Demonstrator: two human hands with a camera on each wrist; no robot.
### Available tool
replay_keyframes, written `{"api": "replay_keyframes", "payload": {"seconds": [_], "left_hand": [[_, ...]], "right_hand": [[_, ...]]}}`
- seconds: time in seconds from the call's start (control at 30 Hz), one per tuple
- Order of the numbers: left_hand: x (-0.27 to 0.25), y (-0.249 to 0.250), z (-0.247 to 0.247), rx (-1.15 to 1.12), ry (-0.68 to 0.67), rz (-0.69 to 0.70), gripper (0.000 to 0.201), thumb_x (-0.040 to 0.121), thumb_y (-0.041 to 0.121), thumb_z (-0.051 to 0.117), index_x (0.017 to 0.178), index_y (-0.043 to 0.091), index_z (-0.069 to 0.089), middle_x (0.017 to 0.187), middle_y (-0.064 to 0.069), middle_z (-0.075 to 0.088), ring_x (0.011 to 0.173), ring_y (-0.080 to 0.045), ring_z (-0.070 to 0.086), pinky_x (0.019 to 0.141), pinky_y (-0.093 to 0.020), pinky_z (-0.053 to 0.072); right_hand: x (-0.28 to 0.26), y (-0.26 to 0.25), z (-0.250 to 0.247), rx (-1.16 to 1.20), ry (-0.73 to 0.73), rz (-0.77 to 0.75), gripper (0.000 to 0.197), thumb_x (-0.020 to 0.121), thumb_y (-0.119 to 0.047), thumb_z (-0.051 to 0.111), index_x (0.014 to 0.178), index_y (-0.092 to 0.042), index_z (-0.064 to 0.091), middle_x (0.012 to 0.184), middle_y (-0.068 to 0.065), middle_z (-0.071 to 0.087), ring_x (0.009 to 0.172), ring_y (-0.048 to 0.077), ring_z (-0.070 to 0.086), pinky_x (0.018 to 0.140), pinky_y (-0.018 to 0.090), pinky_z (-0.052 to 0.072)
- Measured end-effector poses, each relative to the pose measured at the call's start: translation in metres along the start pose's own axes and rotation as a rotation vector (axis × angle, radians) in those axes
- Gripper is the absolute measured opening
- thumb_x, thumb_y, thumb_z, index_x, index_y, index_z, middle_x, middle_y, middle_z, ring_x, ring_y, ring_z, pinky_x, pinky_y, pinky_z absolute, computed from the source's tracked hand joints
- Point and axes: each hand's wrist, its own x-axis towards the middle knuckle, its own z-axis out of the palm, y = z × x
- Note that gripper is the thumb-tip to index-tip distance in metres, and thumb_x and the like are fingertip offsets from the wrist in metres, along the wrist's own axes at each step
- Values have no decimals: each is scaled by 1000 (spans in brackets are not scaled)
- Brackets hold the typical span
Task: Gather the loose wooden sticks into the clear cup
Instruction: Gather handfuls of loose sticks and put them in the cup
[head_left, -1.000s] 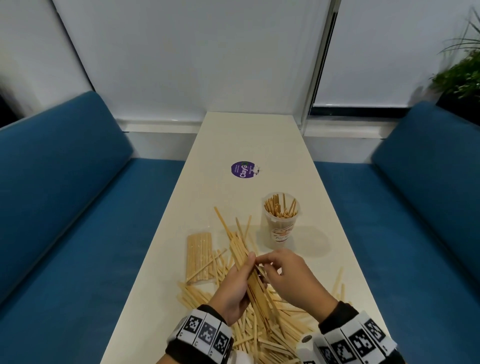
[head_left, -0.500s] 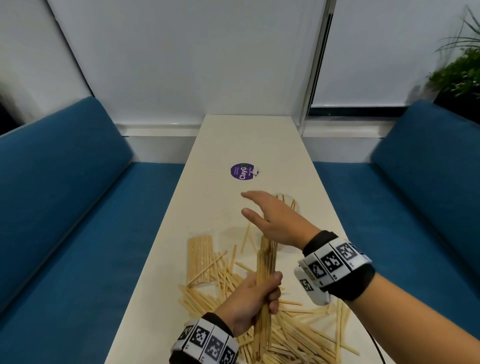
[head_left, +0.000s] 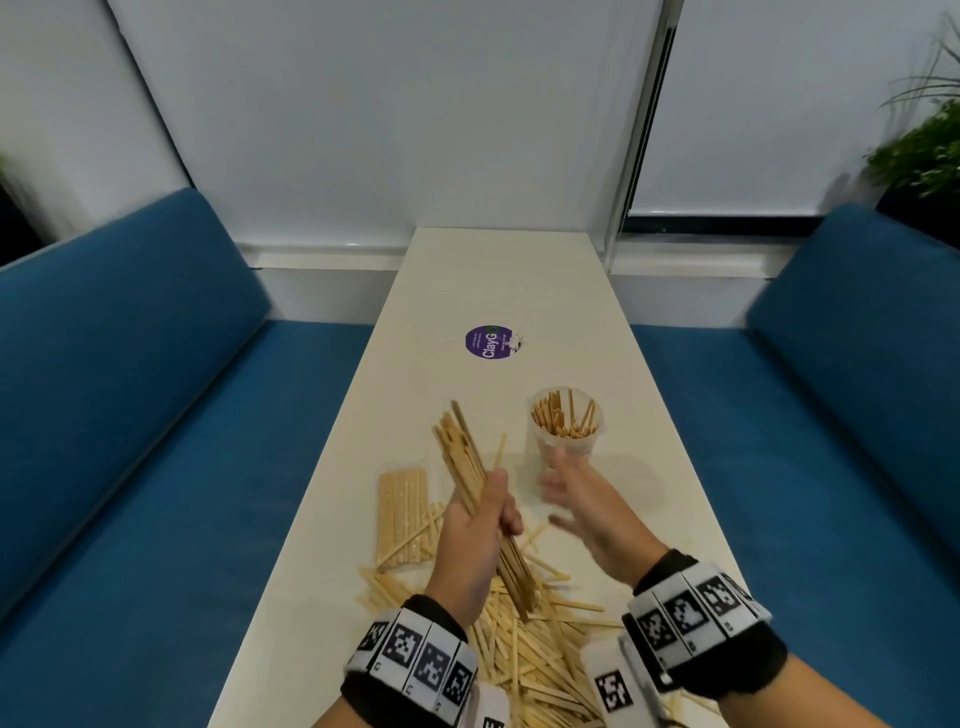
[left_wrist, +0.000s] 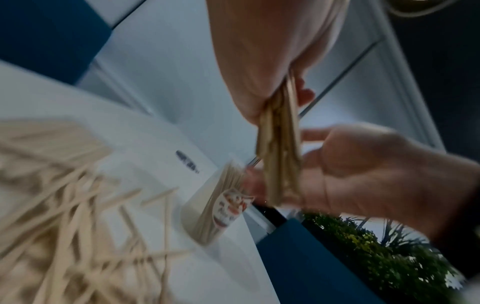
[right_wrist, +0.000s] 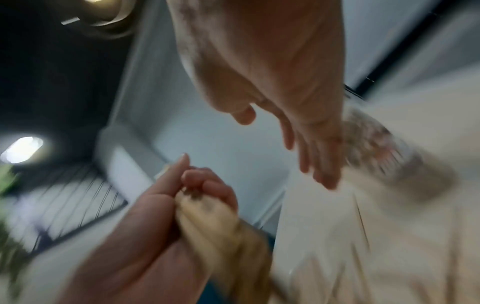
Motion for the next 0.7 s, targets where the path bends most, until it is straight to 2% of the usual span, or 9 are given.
{"api": "replay_keyframes", "payload": {"seconds": [0.07,0.13,0.2,0.27,0.4,0.5,0.53,0.63,0.7], "left_hand": [[5,8,2,13,62,144,31,88,42,47,76,13,46,53,8,47,55,-10,47,63,-23,44],[8,13,5,43,105,264,30,85,42,46,79,13,46,52,8,49,55,-8,50,63,-20,47],[9,14,8,80,147,349,28,83,43,46,80,15,47,52,8,52,56,-8,53,62,-20,48],[8,10,8,116,185,393,26,82,44,47,81,18,49,52,8,56,56,-8,55,64,-20,48],[4,5,6,150,220,423,25,81,40,51,81,16,52,55,3,56,54,-4,57,61,-13,48],[3,3,5,164,227,434,22,81,39,51,80,17,54,53,3,57,55,-5,57,63,-13,49],[2,2,4,174,225,441,23,81,40,52,79,17,54,53,5,58,56,-5,58,65,-13,48],[-2,0,5,195,209,445,25,78,40,54,76,16,55,55,8,61,56,-3,59,62,-10,47],[-5,-1,6,197,194,448,23,76,40,55,75,17,56,56,7,62,54,-3,59,59,-13,49]], "right_hand": [[-5,13,3,199,-88,277,52,97,-50,32,120,-5,45,109,13,56,96,25,55,85,39,48],[-11,18,8,386,-118,428,50,96,-50,37,105,-2,48,82,13,55,72,24,54,69,36,48],[-17,14,16,533,-128,479,44,96,-45,39,94,-2,48,71,14,54,66,27,54,67,36,48],[-25,5,22,637,-156,467,44,99,-40,38,93,2,51,67,16,60,65,28,58,70,37,50],[-37,-10,28,707,-218,422,47,100,-34,36,107,9,52,75,18,69,71,26,69,68,36,58],[-36,-5,29,691,-151,439,48,99,-33,38,108,11,53,95,22,62,93,30,60,90,39,49],[-36,-3,30,690,-142,445,48,99,-33,38,105,12,55,97,23,60,95,31,57,91,39,48],[-38,-4,31,713,-200,445,49,99,-31,39,104,13,61,96,22,65,89,29,63,76,36,56],[-41,-8,31,726,-233,431,47,98,-30,39,107,10,62,98,22,69,90,28,67,78,37,56]]}}
